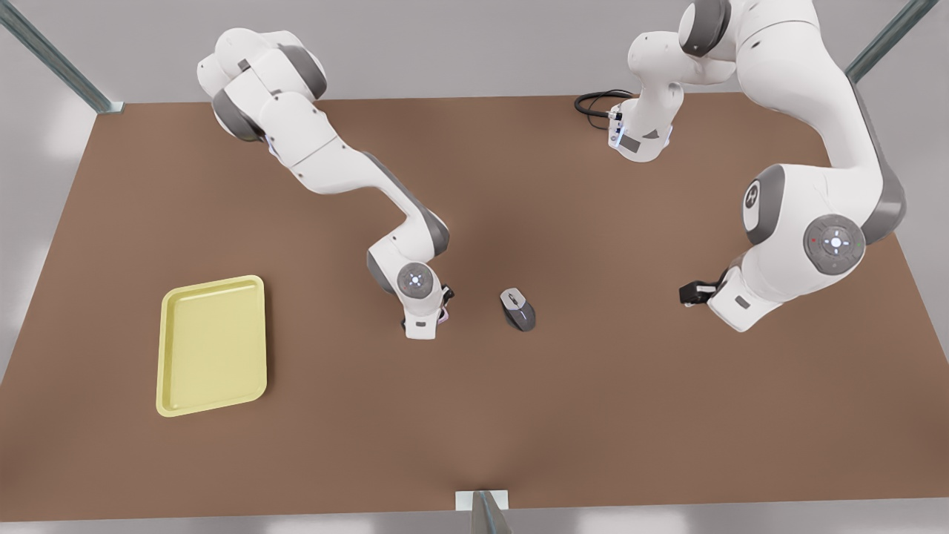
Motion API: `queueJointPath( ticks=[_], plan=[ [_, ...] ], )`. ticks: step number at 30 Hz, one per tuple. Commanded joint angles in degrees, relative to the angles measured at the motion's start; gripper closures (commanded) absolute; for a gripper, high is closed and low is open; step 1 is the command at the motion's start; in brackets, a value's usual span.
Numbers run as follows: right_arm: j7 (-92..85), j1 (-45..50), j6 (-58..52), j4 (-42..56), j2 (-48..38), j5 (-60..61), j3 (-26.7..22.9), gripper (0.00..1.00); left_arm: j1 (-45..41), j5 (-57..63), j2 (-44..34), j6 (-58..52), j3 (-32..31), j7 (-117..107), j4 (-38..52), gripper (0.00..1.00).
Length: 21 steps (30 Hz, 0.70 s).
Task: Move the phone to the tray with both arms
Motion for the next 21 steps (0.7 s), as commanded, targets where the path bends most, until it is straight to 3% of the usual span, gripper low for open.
queueJointPath(
  ticks=[1, 21],
  plan=[
    [-0.71, 0.35, 2.35, -0.03, 0.37, -0.1, 0.07, 0.0, 0.0, 0.04, 0.09, 0.15, 0.0, 1.79, 0.03, 0.0],
    [-0.71, -0.26, 5.42, -2.32, 1.33, -0.71, 0.08, 0.0, 0.09, 0.3, 1.58, 1.03, 0.88, 1.88, 0.03, 0.0]
  ],
)
